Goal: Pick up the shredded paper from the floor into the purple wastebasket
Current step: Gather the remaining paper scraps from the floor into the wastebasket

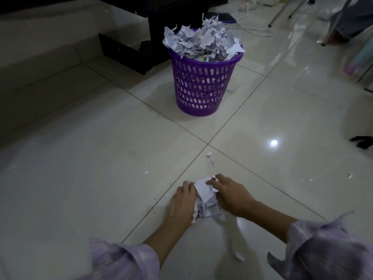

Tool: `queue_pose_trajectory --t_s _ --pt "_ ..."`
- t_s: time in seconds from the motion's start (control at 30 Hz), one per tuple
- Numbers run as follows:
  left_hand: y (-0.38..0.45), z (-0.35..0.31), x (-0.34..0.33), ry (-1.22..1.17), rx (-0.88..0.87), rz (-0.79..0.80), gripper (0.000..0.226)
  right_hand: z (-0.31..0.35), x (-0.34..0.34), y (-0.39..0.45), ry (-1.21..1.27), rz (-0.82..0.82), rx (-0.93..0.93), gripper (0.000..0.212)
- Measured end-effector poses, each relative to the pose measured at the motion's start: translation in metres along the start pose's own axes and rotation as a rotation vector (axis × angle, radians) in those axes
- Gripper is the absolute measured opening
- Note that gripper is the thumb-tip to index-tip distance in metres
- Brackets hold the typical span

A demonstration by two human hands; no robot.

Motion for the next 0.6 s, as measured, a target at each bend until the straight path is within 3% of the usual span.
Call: queue_pose_trajectory --t_s 0.1,0.17,0.3,0.4,0.6 --pt "0.010 0.006 0.000 -0.109 0.089 0.006 0.055 0.013 -0.005 -0.007 0.035 0.045 0.046 0.058" --pt "0.014 0.002 -0.003 -0.154 0.057 0.042 0.051 0.017 -0.007 -0.011 0.075 0.072 0.047 0.070" --pt "0.020 0.012 -0.003 -0.238 0.152 0.043 0.053 0.025 -0.015 -0.011 0.176 0.160 0.028 0.115" --pt "0.019 0.024 0.000 -0.338 0.200 0.054 0.041 0.027 -0.022 -0.006 0.107 0.148 -0.015 0.105" --pt "0.021 0.039 0.014 -0.642 0.110 0.012 0.026 0.030 -0.024 0.008 0.135 0.044 -0.011 0.071"
Point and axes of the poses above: each hand's wrist, its own y-axis towards the middle knuckle, its own x-axis out of the back of the hand, z = x × y, the point moved 9 cm from there along y, towards the middle knuckle, and after that the axes turned 14 degrees about -y, right-handed, at the moved point
